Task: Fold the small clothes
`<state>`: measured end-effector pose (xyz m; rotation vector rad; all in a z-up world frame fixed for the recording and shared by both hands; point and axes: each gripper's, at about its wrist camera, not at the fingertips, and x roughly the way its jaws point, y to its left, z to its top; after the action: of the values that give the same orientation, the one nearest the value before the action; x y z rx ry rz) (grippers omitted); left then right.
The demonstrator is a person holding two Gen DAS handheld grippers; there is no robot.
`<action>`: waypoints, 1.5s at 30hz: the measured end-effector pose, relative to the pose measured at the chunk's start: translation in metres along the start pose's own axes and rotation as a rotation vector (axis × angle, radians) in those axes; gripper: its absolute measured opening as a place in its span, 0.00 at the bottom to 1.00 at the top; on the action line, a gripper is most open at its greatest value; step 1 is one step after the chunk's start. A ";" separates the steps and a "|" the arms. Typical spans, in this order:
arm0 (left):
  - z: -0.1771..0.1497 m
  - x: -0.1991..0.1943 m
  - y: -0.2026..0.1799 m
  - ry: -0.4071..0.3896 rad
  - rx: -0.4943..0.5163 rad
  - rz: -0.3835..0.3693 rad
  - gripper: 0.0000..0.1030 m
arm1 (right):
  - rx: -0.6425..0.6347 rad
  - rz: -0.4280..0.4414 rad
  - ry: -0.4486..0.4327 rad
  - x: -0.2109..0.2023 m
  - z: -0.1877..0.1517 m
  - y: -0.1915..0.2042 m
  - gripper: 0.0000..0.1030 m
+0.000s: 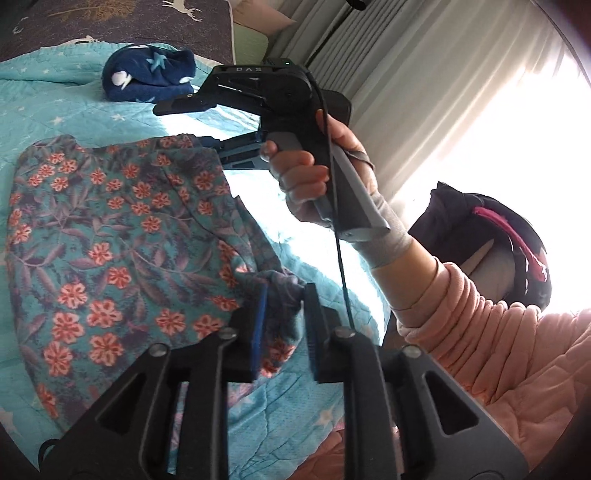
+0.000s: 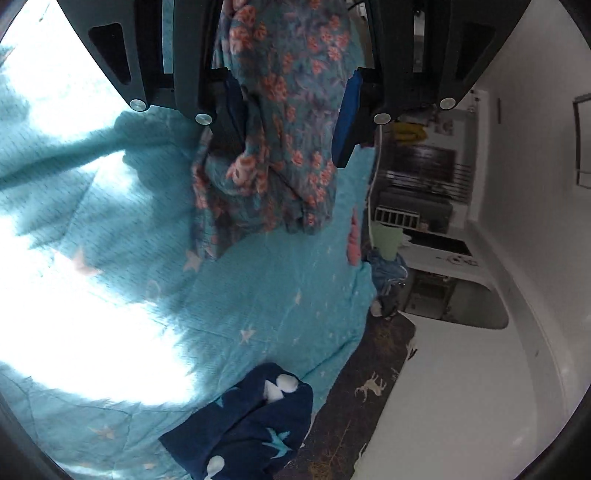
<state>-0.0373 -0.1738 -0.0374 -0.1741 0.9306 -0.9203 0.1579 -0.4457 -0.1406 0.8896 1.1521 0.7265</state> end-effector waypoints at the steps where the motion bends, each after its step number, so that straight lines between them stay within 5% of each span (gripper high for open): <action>1: 0.000 -0.004 0.002 -0.009 -0.007 0.004 0.26 | 0.008 -0.001 -0.003 0.004 0.005 0.002 0.44; 7: -0.004 -0.022 0.017 -0.049 -0.039 0.062 0.29 | -0.035 -0.025 -0.216 -0.019 0.028 0.022 0.44; 12: -0.006 -0.046 0.048 -0.115 -0.125 0.119 0.31 | -0.074 -0.118 -0.245 -0.043 0.016 0.027 0.44; 15: -0.008 -0.060 0.067 -0.152 -0.153 0.207 0.35 | -0.182 -0.266 -0.223 -0.053 -0.017 0.037 0.44; 16: -0.011 -0.061 0.075 -0.145 -0.150 0.290 0.37 | -0.229 -0.297 -0.207 -0.053 -0.032 0.043 0.44; 19: -0.022 -0.054 0.100 -0.062 -0.191 0.470 0.38 | -0.370 -0.296 -0.108 -0.044 -0.083 0.061 0.44; 24: -0.043 -0.062 0.134 -0.078 -0.370 0.365 0.45 | -0.606 -0.225 0.069 -0.026 -0.173 0.093 0.47; 28: -0.042 -0.064 0.125 -0.074 -0.322 0.382 0.45 | -0.637 -0.434 0.146 0.000 -0.198 0.063 0.46; 32: -0.040 -0.074 0.122 -0.081 -0.330 0.338 0.45 | -0.506 -0.403 0.072 -0.018 -0.191 0.058 0.44; 39: -0.040 -0.069 0.097 -0.068 -0.263 0.348 0.51 | -0.620 -0.638 -0.043 -0.014 -0.210 0.091 0.44; 45: -0.044 -0.060 0.093 -0.046 -0.231 0.406 0.61 | -0.607 -0.665 -0.096 -0.019 -0.221 0.091 0.45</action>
<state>-0.0296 -0.0613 -0.0736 -0.1933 0.9837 -0.4323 -0.0631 -0.3718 -0.0861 0.0111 0.9720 0.4269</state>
